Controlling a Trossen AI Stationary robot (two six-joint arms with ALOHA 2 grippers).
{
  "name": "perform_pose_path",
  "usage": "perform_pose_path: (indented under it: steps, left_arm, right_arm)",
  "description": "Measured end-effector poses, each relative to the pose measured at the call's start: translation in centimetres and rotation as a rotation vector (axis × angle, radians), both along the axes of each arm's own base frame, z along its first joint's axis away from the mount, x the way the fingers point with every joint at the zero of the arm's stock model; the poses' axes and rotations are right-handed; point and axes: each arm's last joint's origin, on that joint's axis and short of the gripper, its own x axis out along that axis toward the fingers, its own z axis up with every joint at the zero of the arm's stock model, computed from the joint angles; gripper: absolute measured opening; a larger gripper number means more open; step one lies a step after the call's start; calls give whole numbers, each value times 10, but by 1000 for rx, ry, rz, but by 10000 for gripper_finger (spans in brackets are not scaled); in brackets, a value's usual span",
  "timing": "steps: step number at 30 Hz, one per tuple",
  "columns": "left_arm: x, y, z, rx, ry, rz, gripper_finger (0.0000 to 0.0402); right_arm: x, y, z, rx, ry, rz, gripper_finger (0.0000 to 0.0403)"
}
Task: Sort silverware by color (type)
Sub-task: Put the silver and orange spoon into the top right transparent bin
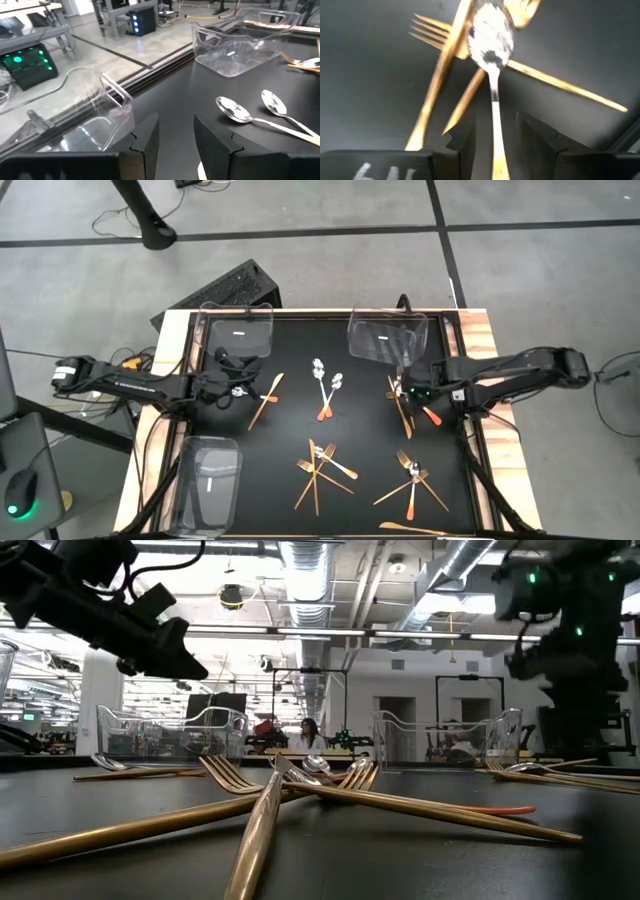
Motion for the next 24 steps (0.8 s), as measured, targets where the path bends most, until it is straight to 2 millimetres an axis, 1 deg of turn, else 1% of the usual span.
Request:
perform_pose_path:
  steps: [2, 5, 7, 17, 24]
  left_arm:
    - [0, 0, -1, 2, 9, 5, 108]
    - [1, 0, -3, -1, 20, 4, 108]
    - [1, 0, -3, -1, 21, 4, 108]
    - [1, 0, -3, 0, 19, 8, 108]
    - [1, 0, -4, -3, 23, 5, 108]
  right_arm:
    - [-1, 0, -10, -4, 30, 0, 150]
    - [0, -2, -22, -9, 30, 11, 143]
    - [0, -4, -28, -8, 42, 9, 138]
    - [2, -5, -30, -9, 45, 35, 118]
    - [4, -6, -42, -6, 57, 50, 85]
